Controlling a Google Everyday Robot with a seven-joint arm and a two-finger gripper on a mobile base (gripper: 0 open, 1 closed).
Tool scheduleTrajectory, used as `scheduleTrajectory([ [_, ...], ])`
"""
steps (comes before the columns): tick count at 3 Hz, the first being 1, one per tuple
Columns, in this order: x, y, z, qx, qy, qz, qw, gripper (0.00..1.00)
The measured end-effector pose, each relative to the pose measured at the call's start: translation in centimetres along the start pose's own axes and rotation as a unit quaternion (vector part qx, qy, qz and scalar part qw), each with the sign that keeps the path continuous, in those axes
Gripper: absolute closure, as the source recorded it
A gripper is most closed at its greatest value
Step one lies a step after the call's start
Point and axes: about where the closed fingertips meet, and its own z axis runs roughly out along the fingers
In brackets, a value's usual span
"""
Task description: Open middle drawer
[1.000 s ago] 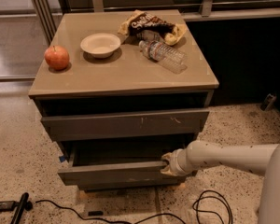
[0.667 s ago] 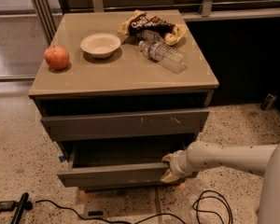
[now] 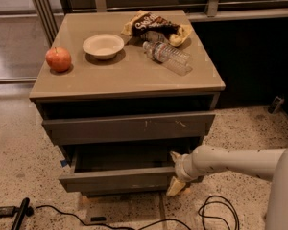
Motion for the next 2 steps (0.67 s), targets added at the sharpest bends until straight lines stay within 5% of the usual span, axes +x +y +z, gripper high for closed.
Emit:
scheduleTrajectory([
  [1, 0.1, 0.3, -0.1, -0.001, 0.000, 0.000, 1.0000, 0.44],
  [2, 1.4, 3.2, -1.8, -0.009, 0.000, -0.006, 0.9999, 0.68],
])
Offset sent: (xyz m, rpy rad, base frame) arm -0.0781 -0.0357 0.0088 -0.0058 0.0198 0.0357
